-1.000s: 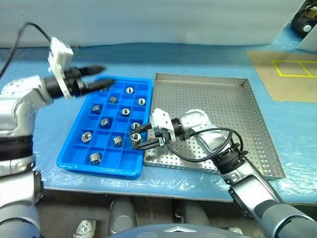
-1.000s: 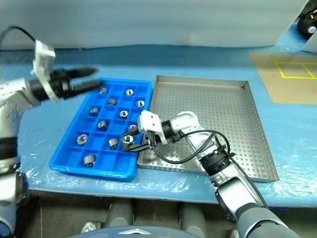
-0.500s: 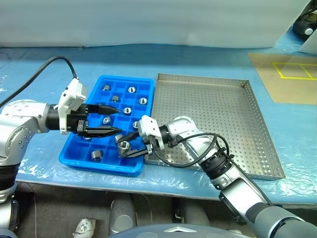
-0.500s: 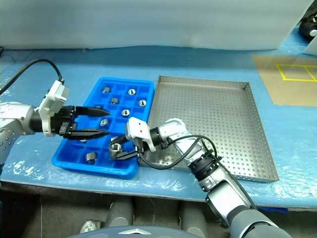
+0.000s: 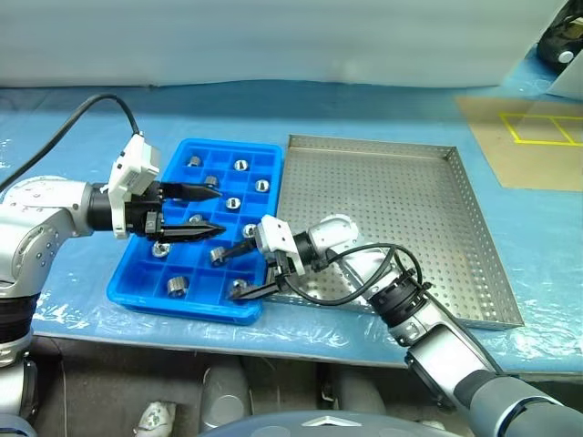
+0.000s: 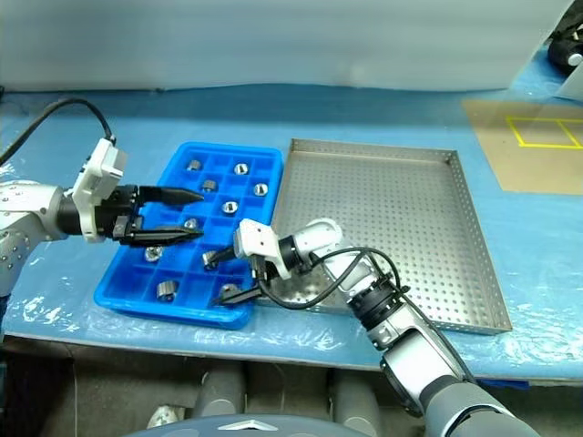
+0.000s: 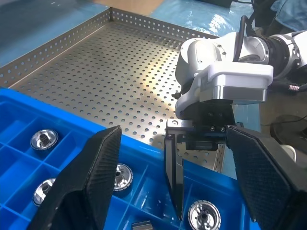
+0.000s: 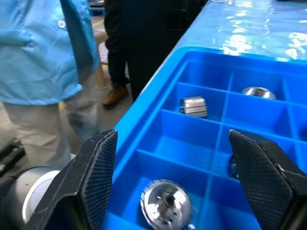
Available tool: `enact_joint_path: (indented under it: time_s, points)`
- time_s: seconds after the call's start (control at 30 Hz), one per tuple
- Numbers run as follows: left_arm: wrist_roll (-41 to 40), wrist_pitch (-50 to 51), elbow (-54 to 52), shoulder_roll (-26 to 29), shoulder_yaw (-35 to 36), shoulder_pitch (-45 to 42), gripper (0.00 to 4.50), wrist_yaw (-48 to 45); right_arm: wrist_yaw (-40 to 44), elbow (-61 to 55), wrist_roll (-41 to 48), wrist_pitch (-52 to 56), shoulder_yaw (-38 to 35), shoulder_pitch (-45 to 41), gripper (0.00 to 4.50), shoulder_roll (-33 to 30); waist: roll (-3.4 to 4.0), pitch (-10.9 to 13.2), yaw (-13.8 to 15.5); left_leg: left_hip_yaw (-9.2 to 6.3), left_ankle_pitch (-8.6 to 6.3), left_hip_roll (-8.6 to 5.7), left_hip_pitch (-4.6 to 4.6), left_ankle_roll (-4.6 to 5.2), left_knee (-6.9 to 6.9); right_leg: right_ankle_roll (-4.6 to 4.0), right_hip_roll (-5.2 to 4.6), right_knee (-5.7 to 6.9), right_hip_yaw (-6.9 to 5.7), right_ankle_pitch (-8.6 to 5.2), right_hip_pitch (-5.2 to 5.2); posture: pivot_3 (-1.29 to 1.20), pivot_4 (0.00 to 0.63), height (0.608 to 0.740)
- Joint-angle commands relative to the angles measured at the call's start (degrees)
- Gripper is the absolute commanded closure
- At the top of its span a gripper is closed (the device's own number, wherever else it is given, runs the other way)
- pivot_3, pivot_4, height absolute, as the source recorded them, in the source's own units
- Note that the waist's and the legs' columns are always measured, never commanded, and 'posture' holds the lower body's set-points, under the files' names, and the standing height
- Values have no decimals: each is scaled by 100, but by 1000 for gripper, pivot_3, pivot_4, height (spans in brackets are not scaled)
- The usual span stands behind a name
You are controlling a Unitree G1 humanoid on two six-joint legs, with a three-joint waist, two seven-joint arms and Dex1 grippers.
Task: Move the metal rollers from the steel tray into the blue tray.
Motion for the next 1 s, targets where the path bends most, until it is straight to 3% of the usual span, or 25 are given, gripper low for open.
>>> enact_joint_path:
  time_s: [0.03, 0.33, 0.57, 0.87, 1.0]
  points:
    - [85, -219, 200, -50, -57, -289, 795, -34, -101, -12, 13, -185, -324, -206, 674, -101, 0, 0, -1, 0, 0, 0, 0, 0, 1, 0, 0, 0, 0, 0, 1, 120, 150, 740]
    - [491, -696, 1134, -703, -473, -1155, 795, 24, -627, -101, 93, -96, -1513, -355, 674, -1157, -2, -1, -22, 1, 0, -4, -3, 1, 17, 1, 0, 1, 7, 2, 5, 14, 150, 740]
    - [1081, -1334, 2420, -1420, -955, -2039, 795, -114, -1157, -597, 205, 273, -2533, 239, 674, -2147, -2, -1, -41, 2, -1, -11, -3, 5, 16, 2, 2, -2, 14, 2, 6, -114, 150, 740]
    - [2012, -2410, 4053, -2017, -1550, -2260, 795, -570, -1575, -1178, 558, 807, -3241, 1034, 674, -2600, -2, -2, -241, 8, -19, -24, 5, 38, 41, 8, 3, -3, 36, 6, 15, -201, 150, 740]
    - [2336, -2756, 4353, -2289, -1529, -2145, 795, -128, -1799, -1144, 433, 650, -3248, 1212, 674, -2628, -2, -2, -334, 8, -21, -24, 2, 40, 50, 10, 2, -1, 37, 7, 16, -187, 150, 740]
